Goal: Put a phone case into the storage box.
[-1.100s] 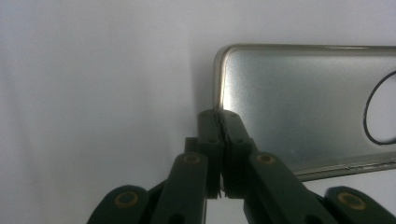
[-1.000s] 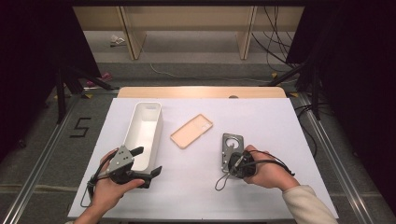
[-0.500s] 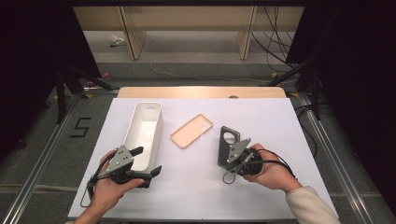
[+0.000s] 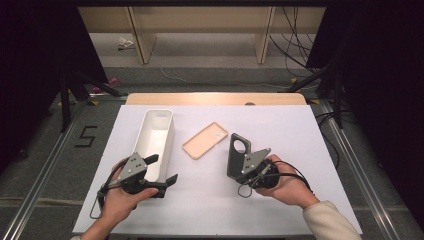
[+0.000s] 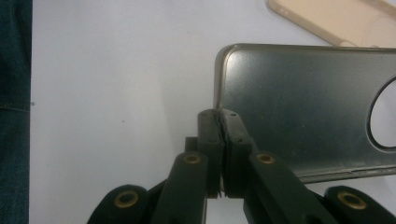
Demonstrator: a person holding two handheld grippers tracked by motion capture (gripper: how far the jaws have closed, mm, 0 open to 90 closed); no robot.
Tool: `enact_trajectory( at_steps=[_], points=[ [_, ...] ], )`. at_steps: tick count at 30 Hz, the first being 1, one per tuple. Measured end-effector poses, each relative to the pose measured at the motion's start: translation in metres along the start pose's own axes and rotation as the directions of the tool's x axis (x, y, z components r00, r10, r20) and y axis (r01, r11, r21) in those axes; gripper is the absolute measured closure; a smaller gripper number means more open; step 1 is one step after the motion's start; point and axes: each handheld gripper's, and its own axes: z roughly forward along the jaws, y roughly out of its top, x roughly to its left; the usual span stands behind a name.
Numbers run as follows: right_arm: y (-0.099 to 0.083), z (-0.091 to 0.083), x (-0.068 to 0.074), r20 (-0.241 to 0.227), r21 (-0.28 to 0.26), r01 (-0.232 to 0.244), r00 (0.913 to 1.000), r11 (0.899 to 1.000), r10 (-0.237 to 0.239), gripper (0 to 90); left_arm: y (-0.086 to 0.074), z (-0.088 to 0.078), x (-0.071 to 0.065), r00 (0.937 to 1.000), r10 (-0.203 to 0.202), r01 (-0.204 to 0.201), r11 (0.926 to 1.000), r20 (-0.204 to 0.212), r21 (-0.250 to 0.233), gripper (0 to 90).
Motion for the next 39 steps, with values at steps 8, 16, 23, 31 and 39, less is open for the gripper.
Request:
enact_trajectory(
  at_steps=[8,16,23,31,39],
  points=[
    [0.009,0.000,0.008,-0.010,-0.032,0.019,0.9998,0.999,-0.019,88.7,0.025,0.025,0.001,0.9991,-0.040,0.041,0.9979,-0.009,0.051,12.3],
    [0.014,-0.001,0.012,-0.011,-0.057,0.028,0.9995,0.998,-0.028,88.6,0.052,0.058,0.005,0.9992,-0.040,0.041,0.9940,-0.009,0.102,13.5],
    [0.017,-0.002,0.015,-0.014,-0.067,0.039,0.9991,0.997,-0.040,88.7,0.072,0.088,0.002,0.9981,-0.062,0.059,0.9855,0.009,0.159,15.9],
    [0.023,-0.001,0.020,-0.014,-0.076,0.058,0.9982,0.995,-0.059,88.7,0.095,0.121,-0.005,0.9930,-0.112,0.101,0.9716,0.038,0.214,21.2],
    [0.027,-0.002,0.022,-0.011,-0.081,0.071,0.9973,0.994,-0.073,88.6,0.106,0.148,-0.005,0.9829,-0.182,0.167,0.9465,0.029,0.276,28.1]
  ],
)
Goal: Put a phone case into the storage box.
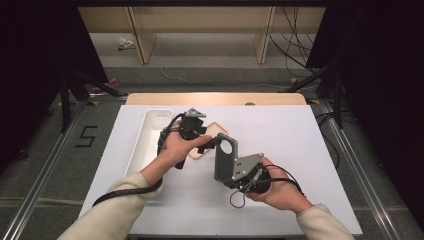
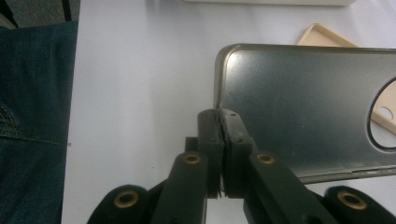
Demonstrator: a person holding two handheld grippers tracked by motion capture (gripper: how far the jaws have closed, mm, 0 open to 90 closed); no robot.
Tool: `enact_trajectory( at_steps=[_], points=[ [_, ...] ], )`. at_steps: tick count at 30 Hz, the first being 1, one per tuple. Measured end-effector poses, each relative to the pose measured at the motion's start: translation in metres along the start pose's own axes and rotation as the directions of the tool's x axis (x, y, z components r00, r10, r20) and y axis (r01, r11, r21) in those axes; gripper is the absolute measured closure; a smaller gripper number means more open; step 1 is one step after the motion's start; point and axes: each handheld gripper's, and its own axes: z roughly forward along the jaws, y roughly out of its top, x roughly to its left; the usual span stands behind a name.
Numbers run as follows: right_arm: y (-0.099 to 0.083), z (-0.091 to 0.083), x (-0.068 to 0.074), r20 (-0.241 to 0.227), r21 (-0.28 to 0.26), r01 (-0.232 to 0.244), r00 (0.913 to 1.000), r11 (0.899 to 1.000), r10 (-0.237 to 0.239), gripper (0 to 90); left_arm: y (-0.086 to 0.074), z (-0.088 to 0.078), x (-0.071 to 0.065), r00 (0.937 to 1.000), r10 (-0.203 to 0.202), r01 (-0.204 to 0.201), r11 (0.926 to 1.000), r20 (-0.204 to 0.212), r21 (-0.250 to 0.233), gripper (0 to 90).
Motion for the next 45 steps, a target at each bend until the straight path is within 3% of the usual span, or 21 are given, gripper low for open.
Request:
enact_trajectory(
  at_steps=[11,17,20,29,37,42,44,45],
  points=[
    [0.003,0.001,0.003,0.004,-0.004,0.016,0.9999,1.000,-0.016,88.6,0.004,0.019,0.005,0.9977,-0.065,0.066,0.9937,-0.020,0.090,45.0],
    [0.004,0.001,0.004,0.007,-0.001,0.025,0.9997,1.000,-0.025,88.6,0.001,0.024,0.008,0.9916,-0.129,0.126,0.9853,0.015,0.115,52.6],
    [0.005,0.001,0.004,0.009,0.004,0.028,0.9996,1.000,-0.028,88.6,0.000,0.025,0.009,0.9855,-0.165,0.160,0.9798,0.036,0.120,55.7],
    [0.005,0.006,0.006,-0.004,0.028,0.042,0.9991,0.999,-0.042,88.7,0.000,0.022,0.007,0.9763,-0.212,0.206,0.9724,0.045,0.110,69.8],
    [0.005,0.012,0.008,-0.009,0.056,0.059,0.9983,0.997,-0.058,88.9,0.000,0.018,0.001,0.9643,-0.258,0.253,0.9643,0.060,0.079,75.9],
    [0.003,0.016,0.007,-0.016,0.078,0.040,0.9991,0.996,-0.039,88.7,0.004,0.013,-0.008,0.9568,-0.270,0.268,0.9628,0.107,0.035,80.0],
    [0.002,0.018,0.006,-0.012,0.076,0.034,0.9994,0.997,-0.033,88.1,0.006,0.010,-0.014,0.9598,-0.251,0.252,0.9677,0.126,0.008,81.2],
    [0.002,0.018,0.006,-0.011,0.078,0.025,0.9996,0.997,-0.024,87.0,0.007,0.009,-0.018,0.9705,-0.212,0.215,0.9767,0.115,-0.010,81.6]
  ],
)
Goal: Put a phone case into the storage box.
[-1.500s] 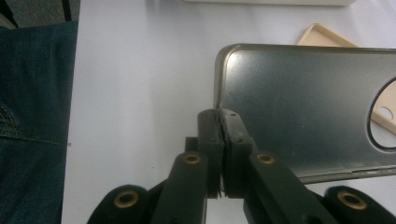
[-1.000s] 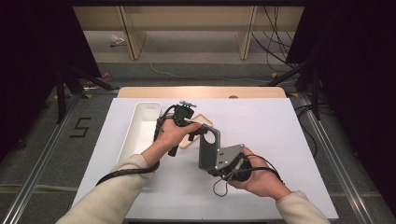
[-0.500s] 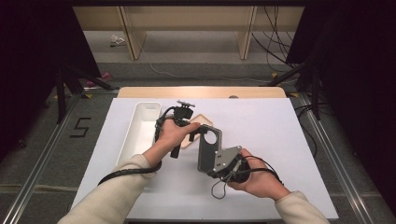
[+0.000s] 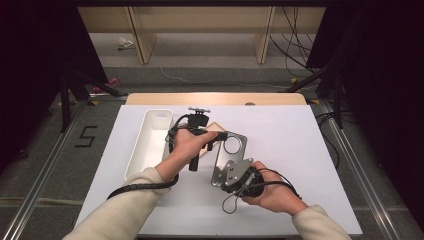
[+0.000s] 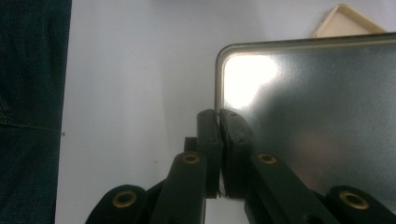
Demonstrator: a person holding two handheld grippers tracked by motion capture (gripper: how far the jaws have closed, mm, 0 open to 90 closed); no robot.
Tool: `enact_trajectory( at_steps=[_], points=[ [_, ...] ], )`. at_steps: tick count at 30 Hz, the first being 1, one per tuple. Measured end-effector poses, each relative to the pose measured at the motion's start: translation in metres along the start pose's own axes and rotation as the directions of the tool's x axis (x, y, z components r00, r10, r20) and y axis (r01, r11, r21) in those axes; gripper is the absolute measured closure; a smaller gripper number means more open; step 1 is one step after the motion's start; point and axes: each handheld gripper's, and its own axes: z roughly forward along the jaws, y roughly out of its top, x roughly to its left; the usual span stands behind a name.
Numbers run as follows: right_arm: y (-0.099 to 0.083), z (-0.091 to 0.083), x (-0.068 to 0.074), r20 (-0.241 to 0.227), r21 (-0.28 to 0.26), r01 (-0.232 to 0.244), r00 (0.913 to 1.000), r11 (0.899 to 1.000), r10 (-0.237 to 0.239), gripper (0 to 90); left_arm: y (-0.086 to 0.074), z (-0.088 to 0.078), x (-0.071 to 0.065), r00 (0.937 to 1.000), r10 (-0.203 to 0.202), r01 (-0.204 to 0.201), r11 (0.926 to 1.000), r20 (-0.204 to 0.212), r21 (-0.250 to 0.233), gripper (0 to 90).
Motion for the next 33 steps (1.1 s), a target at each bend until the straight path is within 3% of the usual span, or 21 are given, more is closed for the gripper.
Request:
enact_trajectory(
  at_steps=[1,2,4,6,8,13,20,24,27,33],
  points=[
    [-0.001,0.000,-0.001,0.008,-0.004,-0.008,0.9999,1.000,0.008,83.5,0.000,-0.002,-0.003,0.9978,0.058,-0.058,0.9982,-0.033,-0.012,81.7],
    [-0.002,-0.001,-0.002,0.020,-0.011,-0.017,0.9997,1.000,0.017,80.1,0.000,-0.003,-0.005,0.9956,0.083,-0.084,0.9961,-0.043,-0.027,81.7],
    [-0.004,-0.003,-0.004,0.039,-0.030,-0.048,0.9980,0.998,0.049,72.7,0.001,-0.007,-0.006,0.9948,0.094,-0.096,0.9939,-0.041,-0.054,81.7],
    [-0.006,-0.006,-0.008,0.065,-0.062,-0.082,0.9941,0.995,0.086,64.3,0.001,-0.011,-0.006,0.9889,0.136,-0.141,0.9866,-0.060,-0.082,81.7],
    [-0.009,-0.009,-0.011,0.090,-0.091,-0.117,0.9881,0.989,0.125,56.9,0.000,-0.015,-0.004,0.9860,0.151,-0.158,0.9822,-0.071,-0.102,81.7],
    [-0.015,-0.018,-0.017,0.133,-0.157,-0.194,0.9675,0.968,0.215,42.5,-0.007,-0.026,0.006,0.9828,0.157,-0.171,0.9734,-0.098,-0.153,81.7],
    [-0.023,-0.024,-0.025,0.135,-0.214,-0.287,0.9380,0.934,0.319,29.8,-0.017,-0.044,0.020,0.9853,0.141,-0.158,0.9657,-0.097,-0.206,81.6],
    [-0.027,-0.025,-0.028,0.139,-0.237,-0.308,0.9279,0.921,0.346,27.0,-0.023,-0.053,0.025,0.9839,0.153,-0.171,0.9597,-0.092,-0.223,81.6],
    [-0.029,-0.026,-0.029,0.164,-0.234,-0.308,0.9226,0.922,0.349,24.7,-0.028,-0.059,0.028,0.9807,0.172,-0.189,0.9533,-0.093,-0.235,81.6],
    [-0.032,-0.027,-0.032,0.181,-0.247,-0.329,0.9084,0.911,0.377,22.9,-0.036,-0.069,0.027,0.9754,0.200,-0.217,0.9420,-0.093,-0.256,81.6]
  ],
)
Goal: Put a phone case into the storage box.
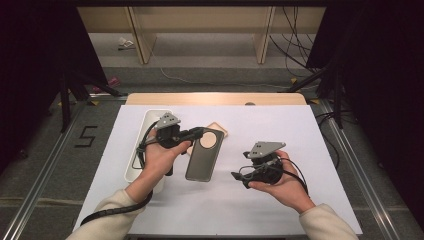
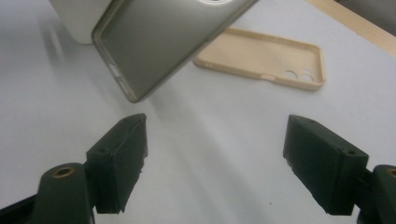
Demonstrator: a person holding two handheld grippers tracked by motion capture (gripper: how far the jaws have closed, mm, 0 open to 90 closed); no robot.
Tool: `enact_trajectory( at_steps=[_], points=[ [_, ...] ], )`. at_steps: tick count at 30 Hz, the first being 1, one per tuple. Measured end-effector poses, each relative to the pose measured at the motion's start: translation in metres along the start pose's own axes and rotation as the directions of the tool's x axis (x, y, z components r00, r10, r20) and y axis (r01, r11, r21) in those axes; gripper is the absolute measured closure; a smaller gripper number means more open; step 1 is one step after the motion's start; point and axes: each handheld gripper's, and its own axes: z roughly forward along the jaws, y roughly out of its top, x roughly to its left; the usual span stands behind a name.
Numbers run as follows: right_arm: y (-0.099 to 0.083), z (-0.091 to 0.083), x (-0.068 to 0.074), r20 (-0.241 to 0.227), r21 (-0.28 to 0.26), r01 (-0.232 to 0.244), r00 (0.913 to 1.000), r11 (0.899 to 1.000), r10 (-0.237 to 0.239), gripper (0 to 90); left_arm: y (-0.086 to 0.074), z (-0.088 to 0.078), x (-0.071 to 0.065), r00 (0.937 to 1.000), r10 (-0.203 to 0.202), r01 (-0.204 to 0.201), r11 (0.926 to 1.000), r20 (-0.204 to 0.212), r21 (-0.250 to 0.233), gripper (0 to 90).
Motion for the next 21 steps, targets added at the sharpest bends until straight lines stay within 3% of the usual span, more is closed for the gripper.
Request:
enact_trajectory(
  at_steps=[7,21],
  points=[
    [-0.004,-0.004,-0.006,0.018,-0.026,-0.045,0.9988,0.999,0.045,21.6,-0.006,-0.009,0.001,0.9993,-0.021,0.022,0.9994,0.030,-0.026,81.6],
    [-0.013,-0.017,-0.017,0.039,-0.078,-0.108,0.9930,0.991,0.111,19.5,-0.002,-0.022,0.001,0.9996,-0.004,0.006,0.9981,0.027,-0.062,81.6]
  ],
)
